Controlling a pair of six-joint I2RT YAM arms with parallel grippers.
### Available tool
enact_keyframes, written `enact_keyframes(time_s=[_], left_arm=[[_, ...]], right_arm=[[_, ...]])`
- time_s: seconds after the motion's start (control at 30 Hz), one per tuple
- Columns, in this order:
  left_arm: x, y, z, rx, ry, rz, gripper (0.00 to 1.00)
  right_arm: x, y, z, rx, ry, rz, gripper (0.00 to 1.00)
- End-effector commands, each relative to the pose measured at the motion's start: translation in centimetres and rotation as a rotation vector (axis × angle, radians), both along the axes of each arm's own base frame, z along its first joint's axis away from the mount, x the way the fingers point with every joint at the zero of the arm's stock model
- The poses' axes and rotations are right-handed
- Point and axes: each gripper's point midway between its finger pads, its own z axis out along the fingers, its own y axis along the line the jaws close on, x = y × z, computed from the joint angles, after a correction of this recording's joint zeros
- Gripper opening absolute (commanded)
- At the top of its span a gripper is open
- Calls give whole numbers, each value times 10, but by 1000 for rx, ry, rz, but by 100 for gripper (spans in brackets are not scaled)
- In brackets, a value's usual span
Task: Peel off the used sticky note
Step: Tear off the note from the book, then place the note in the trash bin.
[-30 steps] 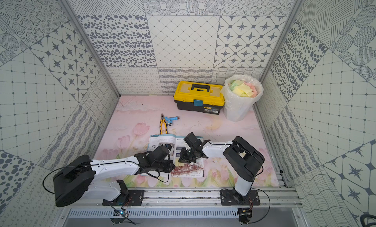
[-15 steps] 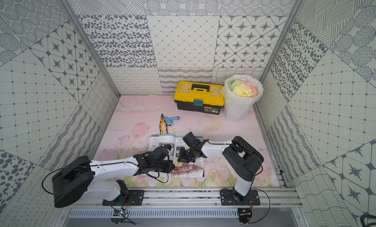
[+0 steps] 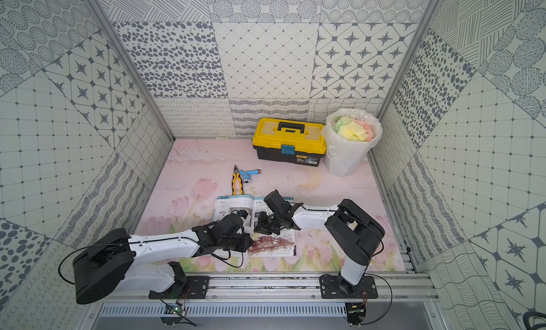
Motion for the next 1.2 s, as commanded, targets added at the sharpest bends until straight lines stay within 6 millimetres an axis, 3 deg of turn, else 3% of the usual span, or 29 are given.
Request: enact_keyframes(time_s=[0.0,0.23,0.47,0.87,1.17], left_arm=[[-19,26,-22,116,88,4,11],[-18,27,-22,121,85,8,11],[-14,23,-16,114,74,3,12],[2,7,11,63,18,3,21],[15,-9,37,5,-31,-3,31]], right_arm=[[26,6,25,64,-122,-71,0],[34,-1,32,67,-154,-107,0],[46,-14,52,53,-221,-116,0],[96,-81,126,48,-423,-226,0],[145,-142,212,78,-612,-353,0]])
